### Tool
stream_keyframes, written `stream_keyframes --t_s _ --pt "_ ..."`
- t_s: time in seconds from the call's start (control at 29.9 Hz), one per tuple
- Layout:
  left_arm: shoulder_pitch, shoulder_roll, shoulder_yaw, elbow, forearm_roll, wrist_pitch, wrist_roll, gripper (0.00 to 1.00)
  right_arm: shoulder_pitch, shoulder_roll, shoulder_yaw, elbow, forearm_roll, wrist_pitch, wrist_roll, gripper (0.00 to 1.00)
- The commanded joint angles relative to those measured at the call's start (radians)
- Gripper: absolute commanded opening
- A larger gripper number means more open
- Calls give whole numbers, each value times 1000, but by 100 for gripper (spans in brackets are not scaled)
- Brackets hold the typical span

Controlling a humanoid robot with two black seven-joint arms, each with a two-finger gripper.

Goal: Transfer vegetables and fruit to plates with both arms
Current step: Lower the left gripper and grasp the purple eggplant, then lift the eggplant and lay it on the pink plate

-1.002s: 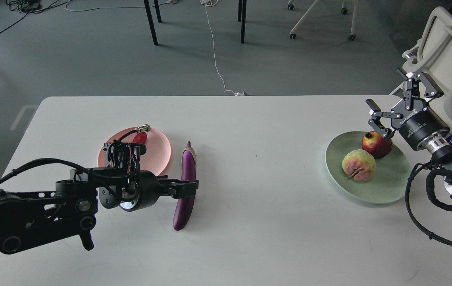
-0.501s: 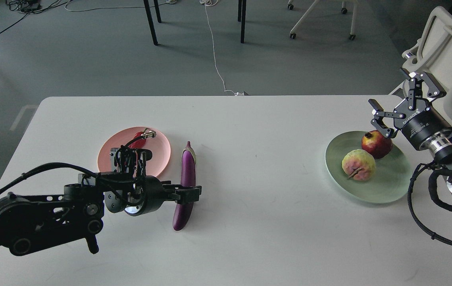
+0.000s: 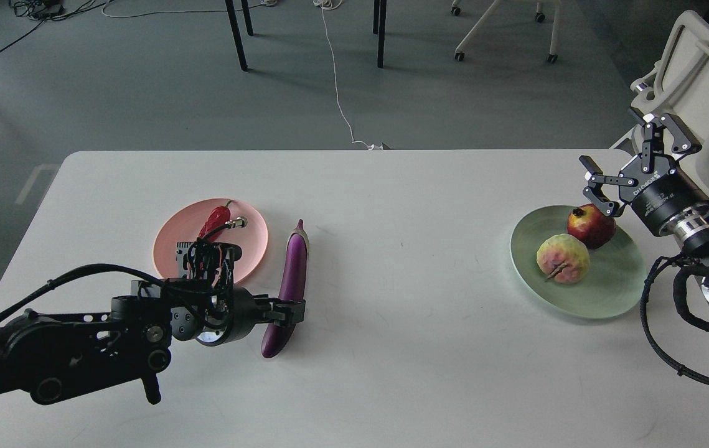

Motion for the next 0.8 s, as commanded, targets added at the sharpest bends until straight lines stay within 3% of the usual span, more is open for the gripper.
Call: stream_keyframes --t_s 0.0,0.13,0.37,0.6,0.77 --pt "-1 0 -3 2 0 0 20 21 0 0 0 0 0 0 0 99" --pt "-13 3 -15 -4 -5 -2 23 14 0 -1 0 0 0 0 0 99" --pt "-84 26 -72 -35 -15 -32 9 14 0 -3 0 0 0 0 0 99" --pt "-137 126 -78 3 -2 -98 -83 15 0 -3 0 0 0 0 0 99" --pt "-113 184 -71 39 -2 -98 -115 18 -2 -3 0 0 0 0 0 99"
